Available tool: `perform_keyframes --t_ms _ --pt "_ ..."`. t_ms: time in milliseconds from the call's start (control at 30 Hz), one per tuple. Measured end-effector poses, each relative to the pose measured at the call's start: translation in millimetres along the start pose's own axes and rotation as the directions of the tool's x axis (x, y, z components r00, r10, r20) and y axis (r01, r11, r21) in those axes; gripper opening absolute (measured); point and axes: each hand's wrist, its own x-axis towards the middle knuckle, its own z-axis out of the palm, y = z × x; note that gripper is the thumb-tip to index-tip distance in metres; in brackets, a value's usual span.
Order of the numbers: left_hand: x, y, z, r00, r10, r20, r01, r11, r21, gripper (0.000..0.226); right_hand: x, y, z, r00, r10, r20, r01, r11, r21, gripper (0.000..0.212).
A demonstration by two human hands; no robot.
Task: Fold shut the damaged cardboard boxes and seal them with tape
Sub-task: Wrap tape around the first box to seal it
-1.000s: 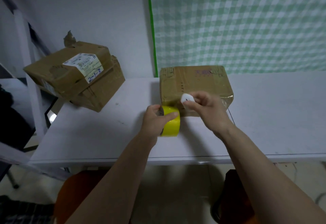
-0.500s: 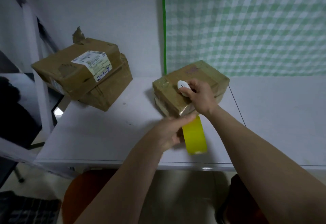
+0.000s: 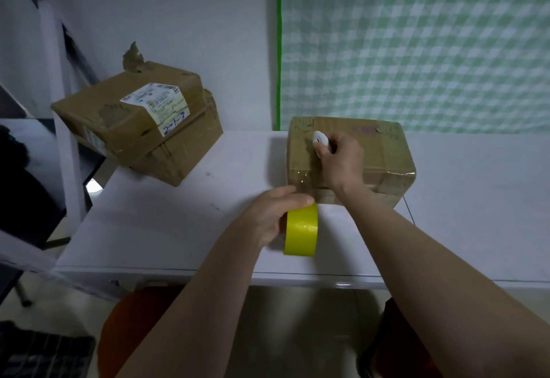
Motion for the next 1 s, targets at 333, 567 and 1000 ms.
perform_keyframes --t_ms 333,567,1000 --pt "-3 3 3 0.999 -0.036 -0.033 0.036 0.999 0.007 0.026 -1 -7 3 0.999 0.033 0.019 -0.033 0.999 -0.009 0.021" --pt "5 -6 15 0.994 0.019 -0.112 -0.021 1.0 -0.021 0.027 -19 -15 -30 0.967 -0.069 0.244 -0.045 0.9 0.433 0.009" --pt "6 -8 27 0.987 0.036 -0.158 -0.042 0.999 -0.034 0.008 -40 13 -42 0.891 -0.195 0.411 0.172 0.981 0.093 0.023"
